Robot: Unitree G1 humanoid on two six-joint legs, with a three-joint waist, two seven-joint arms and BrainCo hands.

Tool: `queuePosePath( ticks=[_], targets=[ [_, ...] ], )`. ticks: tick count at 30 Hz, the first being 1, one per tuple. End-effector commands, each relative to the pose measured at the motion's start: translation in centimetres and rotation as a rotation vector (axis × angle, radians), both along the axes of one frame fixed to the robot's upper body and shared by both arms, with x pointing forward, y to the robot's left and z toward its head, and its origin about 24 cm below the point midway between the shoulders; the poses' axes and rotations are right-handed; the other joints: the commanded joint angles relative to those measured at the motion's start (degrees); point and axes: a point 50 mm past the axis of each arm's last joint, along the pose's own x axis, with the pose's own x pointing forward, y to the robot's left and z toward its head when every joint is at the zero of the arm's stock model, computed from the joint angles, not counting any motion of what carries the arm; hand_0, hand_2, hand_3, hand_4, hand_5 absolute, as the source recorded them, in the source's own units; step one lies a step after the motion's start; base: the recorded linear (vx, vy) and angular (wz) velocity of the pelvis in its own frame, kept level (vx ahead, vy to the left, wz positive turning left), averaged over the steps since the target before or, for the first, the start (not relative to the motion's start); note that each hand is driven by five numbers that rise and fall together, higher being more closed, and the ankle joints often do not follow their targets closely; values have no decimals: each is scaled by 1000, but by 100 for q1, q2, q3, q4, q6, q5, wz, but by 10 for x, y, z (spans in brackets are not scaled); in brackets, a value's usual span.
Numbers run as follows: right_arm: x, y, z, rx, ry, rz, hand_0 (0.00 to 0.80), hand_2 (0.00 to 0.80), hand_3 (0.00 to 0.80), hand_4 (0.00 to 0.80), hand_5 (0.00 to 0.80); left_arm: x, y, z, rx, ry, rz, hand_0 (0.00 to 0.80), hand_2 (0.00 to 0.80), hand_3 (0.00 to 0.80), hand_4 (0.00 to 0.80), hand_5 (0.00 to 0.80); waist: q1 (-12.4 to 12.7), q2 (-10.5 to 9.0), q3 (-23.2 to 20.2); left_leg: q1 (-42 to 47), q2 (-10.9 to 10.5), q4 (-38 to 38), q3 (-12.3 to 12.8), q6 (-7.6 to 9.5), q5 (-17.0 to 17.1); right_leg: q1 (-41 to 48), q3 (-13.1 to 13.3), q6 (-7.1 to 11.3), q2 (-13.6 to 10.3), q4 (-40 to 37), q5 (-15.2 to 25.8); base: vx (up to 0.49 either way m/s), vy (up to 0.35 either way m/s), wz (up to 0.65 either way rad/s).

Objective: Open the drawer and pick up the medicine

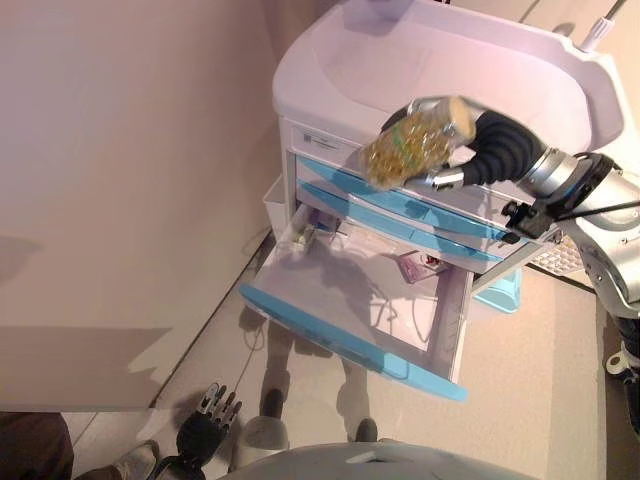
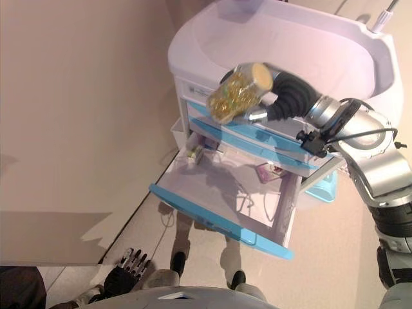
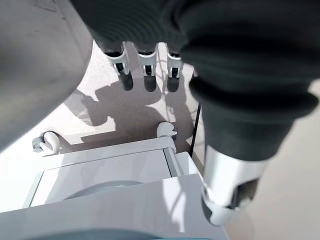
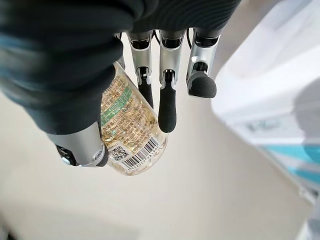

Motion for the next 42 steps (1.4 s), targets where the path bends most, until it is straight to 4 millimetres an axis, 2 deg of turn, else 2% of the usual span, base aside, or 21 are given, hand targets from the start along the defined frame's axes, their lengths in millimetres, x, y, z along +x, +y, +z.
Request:
queuePosePath(
  ticks=[1,6,13,17,22,31,35,42],
  targets=[
    [3,-9,36,151,-125,-57,800,800,800,800,800,-9,11,-1,28,57,-9,0,0,0,0,0,157,-48,-311,-43,12,276,-22,-29,-677,-180,-132,171,-58,220,46,31,-2,0],
    [31,-33,46,229,-106,-241,800,800,800,800,800,-11,12,-2,33,81,-12,0,0,0,0,0,215,-45,-384,15,-6,278,-42,-19,-683,-102,-172,165,-67,184,47,35,0,0],
    [62,-87,61,256,-45,-608,800,800,800,800,800,-11,18,0,41,105,-27,0,0,0,0,0,349,-53,-441,78,-23,246,-110,-19,-670,-18,-257,156,-75,146,57,24,1,4],
    [70,-123,65,190,-25,-845,800,800,800,800,800,-10,22,1,48,116,-30,0,0,0,0,0,411,-70,-461,93,-29,225,-133,-25,-647,12,-287,153,-77,122,72,25,-1,5],
    [75,-149,63,119,72,-1010,800,800,800,800,800,-6,27,2,53,123,-34,0,0,0,0,0,459,-84,-464,85,-43,231,-160,-28,-630,21,-312,136,-76,123,75,3,-1,1],
    [83,-170,40,-91,280,-1130,800,800,800,800,800,-4,30,4,68,139,-64,0,0,0,0,0,593,-59,-442,113,-42,196,-255,-23,-599,63,-365,103,-74,117,60,0,0,0],
    [85,-178,20,-189,376,-1148,800,800,800,800,800,-5,31,4,68,148,-72,0,0,0,0,0,670,-43,-436,111,-43,184,-298,-27,-587,90,-403,93,-74,106,39,1,0,1],
    [83,-191,-7,-260,493,-1168,800,800,800,800,800,-8,32,3,67,154,-90,0,0,0,0,0,799,-12,-407,122,-51,165,-376,-19,-566,142,-476,80,-72,96,20,7,1,2]
  ],
)
